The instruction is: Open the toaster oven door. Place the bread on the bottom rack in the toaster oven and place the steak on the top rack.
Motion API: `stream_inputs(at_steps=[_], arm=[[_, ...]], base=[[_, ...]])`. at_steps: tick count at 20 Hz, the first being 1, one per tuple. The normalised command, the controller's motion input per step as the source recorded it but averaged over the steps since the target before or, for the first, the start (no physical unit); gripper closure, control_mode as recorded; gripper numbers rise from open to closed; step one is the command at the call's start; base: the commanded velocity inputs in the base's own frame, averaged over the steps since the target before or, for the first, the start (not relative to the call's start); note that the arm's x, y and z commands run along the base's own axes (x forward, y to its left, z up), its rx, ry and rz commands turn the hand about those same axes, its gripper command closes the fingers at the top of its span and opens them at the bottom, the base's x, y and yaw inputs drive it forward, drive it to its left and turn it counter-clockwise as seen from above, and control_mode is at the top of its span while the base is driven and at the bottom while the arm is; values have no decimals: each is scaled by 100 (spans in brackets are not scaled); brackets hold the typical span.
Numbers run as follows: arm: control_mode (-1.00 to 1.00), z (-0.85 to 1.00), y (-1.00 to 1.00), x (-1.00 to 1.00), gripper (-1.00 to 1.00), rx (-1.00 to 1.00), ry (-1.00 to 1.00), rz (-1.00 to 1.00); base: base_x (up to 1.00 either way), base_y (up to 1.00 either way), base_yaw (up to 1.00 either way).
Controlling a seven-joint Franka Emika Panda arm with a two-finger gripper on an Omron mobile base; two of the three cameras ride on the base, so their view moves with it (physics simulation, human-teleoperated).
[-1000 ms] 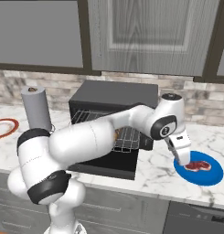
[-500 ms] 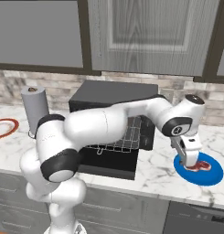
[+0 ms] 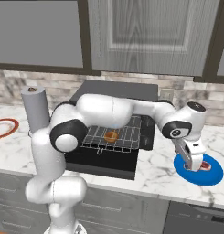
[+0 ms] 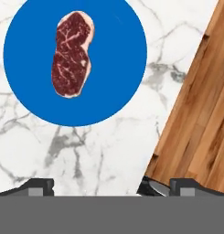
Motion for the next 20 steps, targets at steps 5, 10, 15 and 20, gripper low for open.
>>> stream_inputs(at_steps=[5,10,15,20], arm=[[-100,-19,-57,25,-100,11,1,14],[-100,0,-58,16,-100,17,0,12],[-100,6,-14,25,-100,6,8,4],[-100,-6,0,46,-100,0,9,3]], base=[[0,0,0],[0,0,0],[0,0,0],[0,0,0]])
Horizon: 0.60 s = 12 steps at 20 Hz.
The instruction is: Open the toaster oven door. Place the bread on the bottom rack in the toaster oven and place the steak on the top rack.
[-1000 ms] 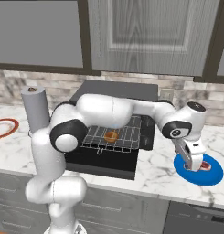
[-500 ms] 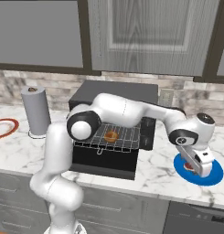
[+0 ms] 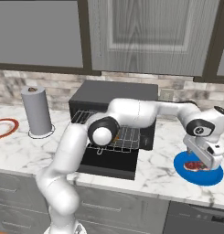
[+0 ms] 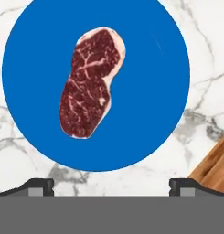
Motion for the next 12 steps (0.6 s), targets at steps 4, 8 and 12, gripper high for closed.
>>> stream_inputs(at_steps=[4,8,12], arm=[[-100,-47,0,19,-100,0,0,6],[-100,-63,0,3,-100,0,-2,5],[-100,-21,1,4,-100,-2,-12,5]], base=[[0,0,0],[0,0,0],[0,0,0]])
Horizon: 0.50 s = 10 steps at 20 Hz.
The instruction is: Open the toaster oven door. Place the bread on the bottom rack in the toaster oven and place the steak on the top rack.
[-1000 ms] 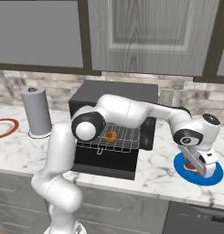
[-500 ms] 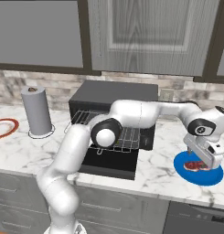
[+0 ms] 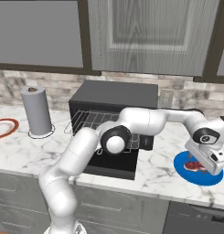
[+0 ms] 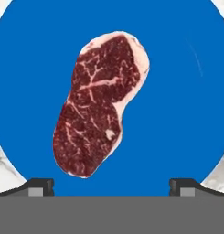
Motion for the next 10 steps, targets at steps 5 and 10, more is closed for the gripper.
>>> stream_inputs(at_steps=[5,10], arm=[[-100,-18,9,22,-100,-8,-14,7],[-100,-47,15,31,-100,-13,-4,4]], base=[[0,0,0],[0,0,0]])
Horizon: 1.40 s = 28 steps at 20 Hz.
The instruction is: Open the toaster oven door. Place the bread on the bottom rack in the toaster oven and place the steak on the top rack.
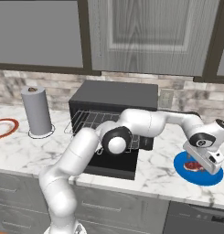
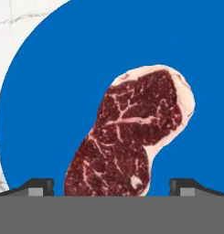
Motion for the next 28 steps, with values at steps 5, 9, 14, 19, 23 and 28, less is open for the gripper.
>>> stream_inputs(at_steps=[5,9,14,19,23,28], arm=[[-100,-40,6,27,-100,-12,0,3],[-100,-50,0,3,-100,-12,0,1],[-100,-80,0,0,-100,-11,-3,0],[-100,-89,7,0,-100,-8,-3,0],[-100,-91,8,0,100,-5,-1,1],[-100,-53,3,0,100,-1,-1,0]], base=[[0,0,0],[0,0,0],[0,0,0],[0,0,0],[0,0,0],[0,0,0]])
